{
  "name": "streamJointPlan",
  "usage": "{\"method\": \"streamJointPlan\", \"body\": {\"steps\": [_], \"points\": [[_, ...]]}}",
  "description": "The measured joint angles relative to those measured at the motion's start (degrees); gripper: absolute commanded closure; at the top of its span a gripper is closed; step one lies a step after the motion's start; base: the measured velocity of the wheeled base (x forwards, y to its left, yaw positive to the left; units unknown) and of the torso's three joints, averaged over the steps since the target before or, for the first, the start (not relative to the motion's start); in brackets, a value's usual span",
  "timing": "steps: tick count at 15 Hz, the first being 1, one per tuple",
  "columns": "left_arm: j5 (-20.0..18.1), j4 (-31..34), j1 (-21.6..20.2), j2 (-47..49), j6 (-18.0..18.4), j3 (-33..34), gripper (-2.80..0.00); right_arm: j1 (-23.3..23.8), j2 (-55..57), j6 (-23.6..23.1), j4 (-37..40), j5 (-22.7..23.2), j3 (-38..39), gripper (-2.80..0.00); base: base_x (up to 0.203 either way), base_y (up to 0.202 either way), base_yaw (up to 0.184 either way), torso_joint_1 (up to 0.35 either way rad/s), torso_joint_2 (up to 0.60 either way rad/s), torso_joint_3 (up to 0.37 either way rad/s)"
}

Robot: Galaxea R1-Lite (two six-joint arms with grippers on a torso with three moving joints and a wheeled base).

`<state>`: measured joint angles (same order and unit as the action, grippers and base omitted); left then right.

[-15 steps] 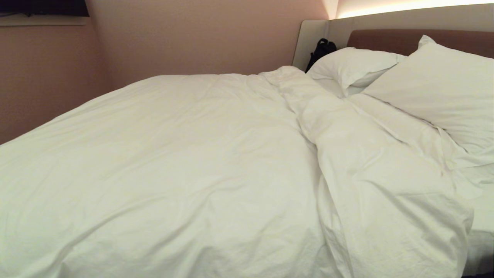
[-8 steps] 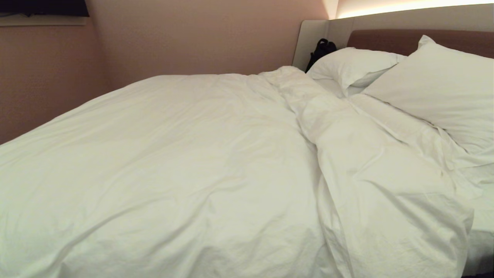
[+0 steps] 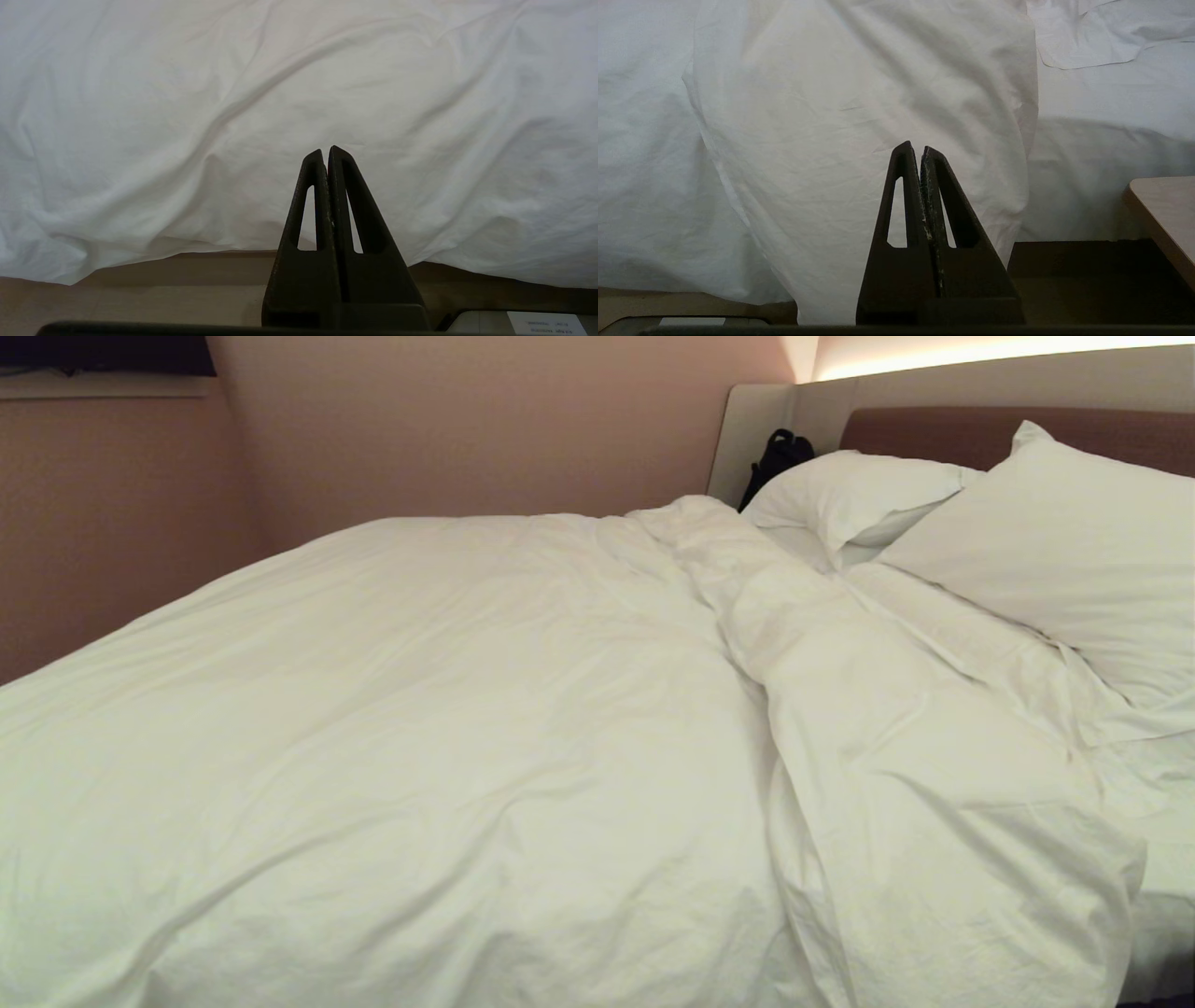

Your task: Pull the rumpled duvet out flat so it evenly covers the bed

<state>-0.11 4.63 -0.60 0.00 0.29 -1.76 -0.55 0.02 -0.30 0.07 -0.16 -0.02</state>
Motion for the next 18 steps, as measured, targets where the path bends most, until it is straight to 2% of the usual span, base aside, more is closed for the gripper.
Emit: {"method": "streamJointPlan", "body": {"steps": [18], "points": [[0.1,0.0,0.0,0.0,-0.3,0.1,0.0,0.0,0.0,0.0,0.0,0.0,0.0,0.0,0.0,0.0,0.0,0.0,0.0,0.0]]}}
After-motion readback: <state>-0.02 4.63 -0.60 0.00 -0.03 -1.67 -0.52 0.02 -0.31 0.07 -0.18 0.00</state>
